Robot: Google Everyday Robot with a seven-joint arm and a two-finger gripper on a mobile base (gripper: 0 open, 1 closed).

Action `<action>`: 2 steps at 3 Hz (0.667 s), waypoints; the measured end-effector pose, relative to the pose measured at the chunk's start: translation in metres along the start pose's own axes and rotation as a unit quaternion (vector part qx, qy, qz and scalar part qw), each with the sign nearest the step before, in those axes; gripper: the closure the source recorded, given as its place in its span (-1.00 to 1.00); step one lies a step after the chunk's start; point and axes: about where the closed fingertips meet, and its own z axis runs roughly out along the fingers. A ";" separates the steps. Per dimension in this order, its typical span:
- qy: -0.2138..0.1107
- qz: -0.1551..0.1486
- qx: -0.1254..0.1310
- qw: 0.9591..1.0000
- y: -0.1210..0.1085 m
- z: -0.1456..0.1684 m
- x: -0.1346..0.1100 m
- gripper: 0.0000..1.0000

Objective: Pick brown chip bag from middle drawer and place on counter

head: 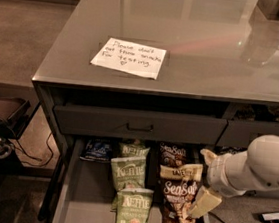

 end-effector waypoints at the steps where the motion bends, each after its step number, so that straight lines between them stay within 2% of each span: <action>1: -0.002 -0.006 0.007 1.000 0.004 0.041 0.027 -1.00; 2: -0.022 -0.014 0.002 1.000 0.003 0.086 0.045 -1.00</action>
Offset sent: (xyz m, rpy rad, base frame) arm 0.0152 -0.0060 -0.1547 0.0834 -0.0325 0.0577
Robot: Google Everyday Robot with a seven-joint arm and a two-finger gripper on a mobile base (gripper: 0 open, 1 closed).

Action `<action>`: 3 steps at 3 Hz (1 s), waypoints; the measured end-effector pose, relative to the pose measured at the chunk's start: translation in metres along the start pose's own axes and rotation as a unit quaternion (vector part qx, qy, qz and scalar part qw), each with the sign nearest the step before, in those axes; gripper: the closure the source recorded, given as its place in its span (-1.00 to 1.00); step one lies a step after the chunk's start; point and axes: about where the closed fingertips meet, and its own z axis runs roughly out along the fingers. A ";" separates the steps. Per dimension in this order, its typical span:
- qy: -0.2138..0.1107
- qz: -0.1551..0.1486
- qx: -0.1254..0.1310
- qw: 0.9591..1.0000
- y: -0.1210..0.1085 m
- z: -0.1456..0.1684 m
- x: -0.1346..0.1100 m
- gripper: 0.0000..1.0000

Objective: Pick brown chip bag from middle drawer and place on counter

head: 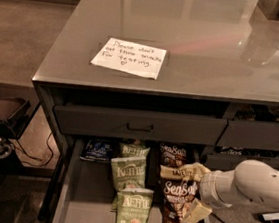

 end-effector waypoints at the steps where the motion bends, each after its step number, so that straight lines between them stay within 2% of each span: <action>1: -0.027 0.001 -0.017 0.999 -0.002 0.038 0.014 -1.00; 2: -0.057 0.005 -0.034 0.998 -0.009 0.069 0.025 -1.00; 3: -0.072 0.004 -0.041 0.997 -0.019 0.090 0.034 -1.00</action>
Offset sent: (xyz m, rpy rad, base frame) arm 0.0390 0.0031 -0.1066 0.2015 0.0489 0.0519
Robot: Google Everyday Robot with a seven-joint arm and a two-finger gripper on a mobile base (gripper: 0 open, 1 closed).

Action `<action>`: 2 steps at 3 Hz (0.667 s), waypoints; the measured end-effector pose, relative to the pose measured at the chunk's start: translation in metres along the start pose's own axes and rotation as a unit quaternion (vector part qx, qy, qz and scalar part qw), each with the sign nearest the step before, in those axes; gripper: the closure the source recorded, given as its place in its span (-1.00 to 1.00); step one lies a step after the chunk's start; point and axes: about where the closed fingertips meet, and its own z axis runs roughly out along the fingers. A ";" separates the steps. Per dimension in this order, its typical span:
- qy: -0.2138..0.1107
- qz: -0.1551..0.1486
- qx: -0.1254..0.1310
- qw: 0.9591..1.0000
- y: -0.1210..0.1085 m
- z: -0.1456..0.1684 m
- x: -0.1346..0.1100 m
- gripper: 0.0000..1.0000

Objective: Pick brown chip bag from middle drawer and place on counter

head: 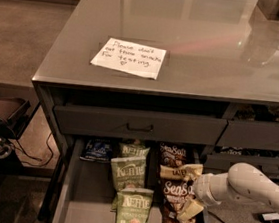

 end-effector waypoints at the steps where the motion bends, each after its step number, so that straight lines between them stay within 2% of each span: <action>1: -0.006 0.010 -0.008 1.000 -0.002 0.015 0.016 -1.00; 2: -0.010 0.026 -0.015 0.999 0.004 0.033 0.029 -1.00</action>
Offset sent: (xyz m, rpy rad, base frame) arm -0.0066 -0.0072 -0.0678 0.0506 0.0762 -0.0520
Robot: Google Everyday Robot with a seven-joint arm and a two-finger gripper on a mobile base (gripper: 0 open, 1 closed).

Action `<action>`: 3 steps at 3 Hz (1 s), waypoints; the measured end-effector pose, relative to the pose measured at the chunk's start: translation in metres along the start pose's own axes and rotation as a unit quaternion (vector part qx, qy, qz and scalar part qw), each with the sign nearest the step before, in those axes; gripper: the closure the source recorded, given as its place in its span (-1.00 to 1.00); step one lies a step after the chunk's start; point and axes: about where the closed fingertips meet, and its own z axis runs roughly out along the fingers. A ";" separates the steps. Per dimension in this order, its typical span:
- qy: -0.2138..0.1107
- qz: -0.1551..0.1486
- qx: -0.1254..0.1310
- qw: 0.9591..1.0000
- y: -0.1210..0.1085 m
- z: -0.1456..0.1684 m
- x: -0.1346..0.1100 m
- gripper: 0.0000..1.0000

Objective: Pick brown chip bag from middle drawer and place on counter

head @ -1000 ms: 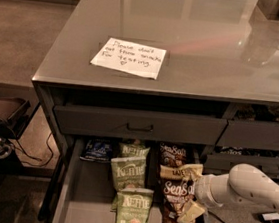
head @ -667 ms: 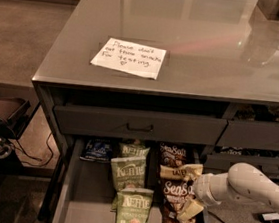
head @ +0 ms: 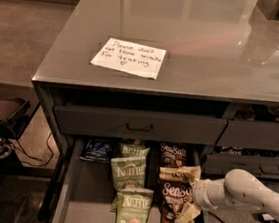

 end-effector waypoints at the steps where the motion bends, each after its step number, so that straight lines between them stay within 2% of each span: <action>1: -0.004 0.014 -0.009 1.000 0.009 0.016 0.005 -0.63; 2: -0.005 0.012 -0.008 1.000 0.013 0.018 -0.006 -0.18; 3: -0.009 -0.002 0.003 1.000 0.013 0.009 -0.024 0.30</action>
Offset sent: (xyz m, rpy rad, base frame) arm -0.0060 0.0302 0.0037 0.0066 0.0049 -0.0078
